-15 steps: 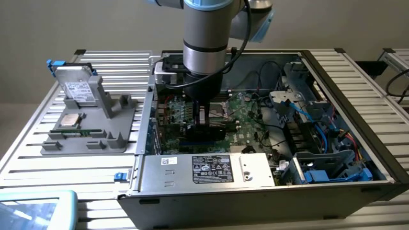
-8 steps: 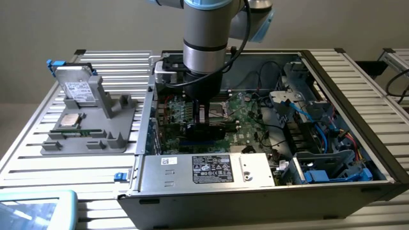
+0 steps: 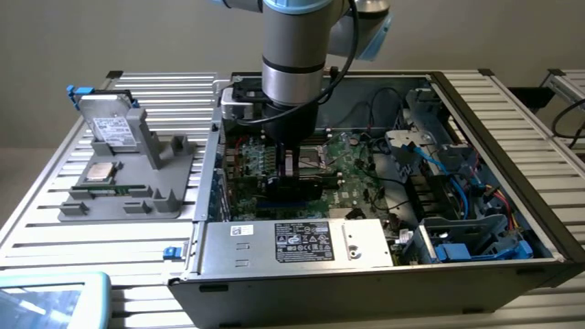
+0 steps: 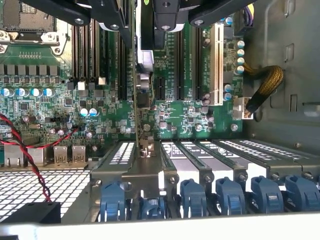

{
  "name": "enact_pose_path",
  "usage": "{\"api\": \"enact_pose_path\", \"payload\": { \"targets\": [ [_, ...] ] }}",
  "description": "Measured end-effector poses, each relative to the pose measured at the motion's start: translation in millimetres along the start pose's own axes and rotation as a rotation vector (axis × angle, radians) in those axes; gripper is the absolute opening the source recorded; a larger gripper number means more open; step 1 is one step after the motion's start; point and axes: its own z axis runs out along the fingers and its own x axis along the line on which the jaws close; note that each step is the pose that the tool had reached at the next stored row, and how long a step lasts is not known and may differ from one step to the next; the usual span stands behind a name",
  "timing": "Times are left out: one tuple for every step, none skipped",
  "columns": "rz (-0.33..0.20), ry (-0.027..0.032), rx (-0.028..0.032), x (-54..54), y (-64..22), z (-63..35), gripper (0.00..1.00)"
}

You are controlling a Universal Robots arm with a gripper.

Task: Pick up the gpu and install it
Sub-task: 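Insert the gpu into the slot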

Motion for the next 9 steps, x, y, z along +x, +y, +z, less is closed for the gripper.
{"api": "enact_pose_path", "payload": {
  "targets": [
    [0.000,0.0007,0.0002,-0.1,0.1,0.2,0.27],
    [0.000,0.0009,0.0001,-0.1,0.1,0.2,0.27],
    [0.000,0.0017,0.0001,0.0,0.0,0.2,0.27],
    [0.000,0.0029,0.0000,-0.1,0.0,0.3,0.27],
    [0.000,0.0041,-0.0005,-0.1,0.0,0.5,0.27],
    [0.000,0.0051,-0.0007,-0.1,0.1,0.6,0.27],
    [0.000,0.0065,-0.0010,-0.1,0.2,0.9,0.27],
    [0.000,0.0066,-0.0010,-0.1,0.3,0.9,0.27],
    [0.000,0.0066,-0.0011,-0.3,0.4,0.9,0.27]
  ]
}}
